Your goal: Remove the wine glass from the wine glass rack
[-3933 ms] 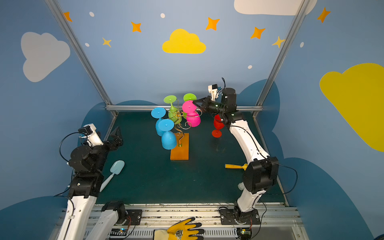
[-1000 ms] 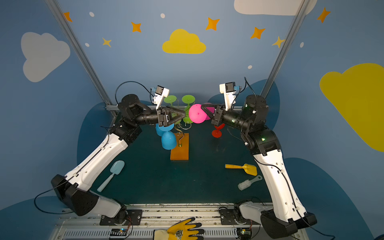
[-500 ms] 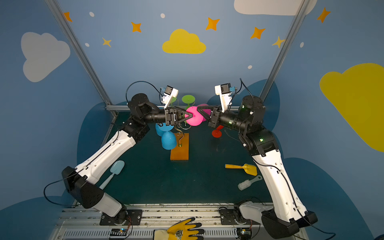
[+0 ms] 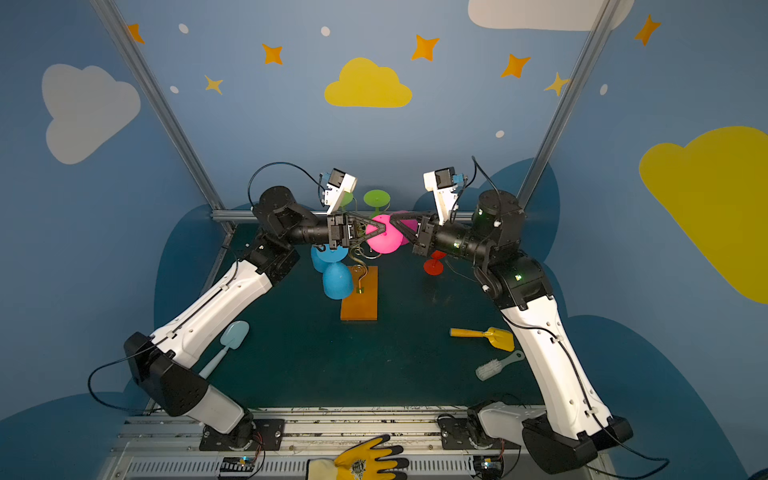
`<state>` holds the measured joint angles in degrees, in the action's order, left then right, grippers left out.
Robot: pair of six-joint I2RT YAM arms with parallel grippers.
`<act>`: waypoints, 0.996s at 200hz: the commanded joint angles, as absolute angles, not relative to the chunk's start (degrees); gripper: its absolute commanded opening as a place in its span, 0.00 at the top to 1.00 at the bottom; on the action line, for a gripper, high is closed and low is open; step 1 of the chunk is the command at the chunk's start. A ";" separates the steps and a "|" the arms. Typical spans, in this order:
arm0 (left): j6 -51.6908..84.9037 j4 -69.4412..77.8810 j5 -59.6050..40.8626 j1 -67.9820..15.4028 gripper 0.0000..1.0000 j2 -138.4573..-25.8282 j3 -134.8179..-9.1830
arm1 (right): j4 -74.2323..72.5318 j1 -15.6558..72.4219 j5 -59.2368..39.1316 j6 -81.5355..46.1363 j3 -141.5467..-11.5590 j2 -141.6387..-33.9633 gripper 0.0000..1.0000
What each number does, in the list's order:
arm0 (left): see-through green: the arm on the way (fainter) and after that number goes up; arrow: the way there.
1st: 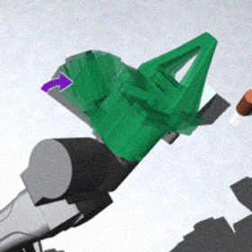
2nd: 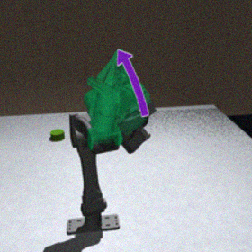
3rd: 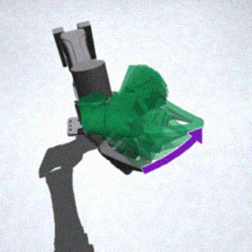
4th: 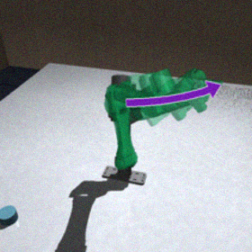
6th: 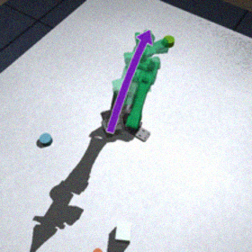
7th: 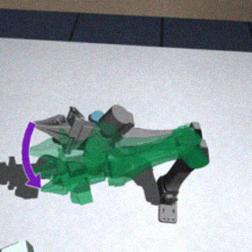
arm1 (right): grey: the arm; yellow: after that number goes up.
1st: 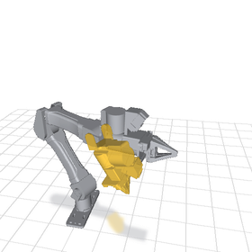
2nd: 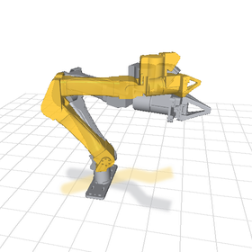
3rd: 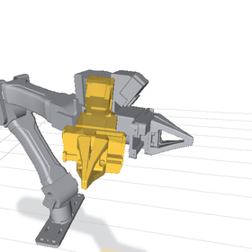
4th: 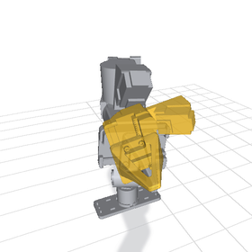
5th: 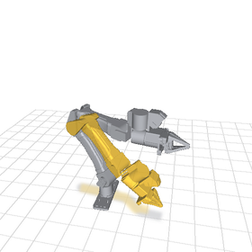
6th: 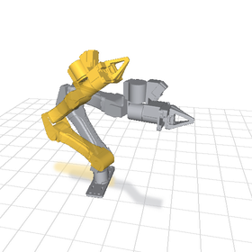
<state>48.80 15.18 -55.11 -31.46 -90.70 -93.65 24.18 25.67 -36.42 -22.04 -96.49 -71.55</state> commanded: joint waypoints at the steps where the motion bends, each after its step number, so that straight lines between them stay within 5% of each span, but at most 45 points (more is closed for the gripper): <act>1: 50.55 18.97 -56.92 -31.46 0.92 -88.30 -93.69 | 23.65 26.02 -35.15 -20.52 -98.35 -71.32 0.92; 50: 57.44 26.35 -58.51 -30.02 0.97 -86.28 -92.45 | 26.76 25.66 -28.98 -14.88 -97.41 -67.90 0.46; 82: 60.93 30.02 -58.09 -28.01 0.97 -84.27 -90.13 | 24.05 25.39 -24.08 -9.86 -90.68 -62.82 0.26; 199: 64.05 29.54 -56.79 -26.29 0.97 -81.61 -87.08 | -0.59 29.10 -22.88 13.93 -69.77 -57.83 0.13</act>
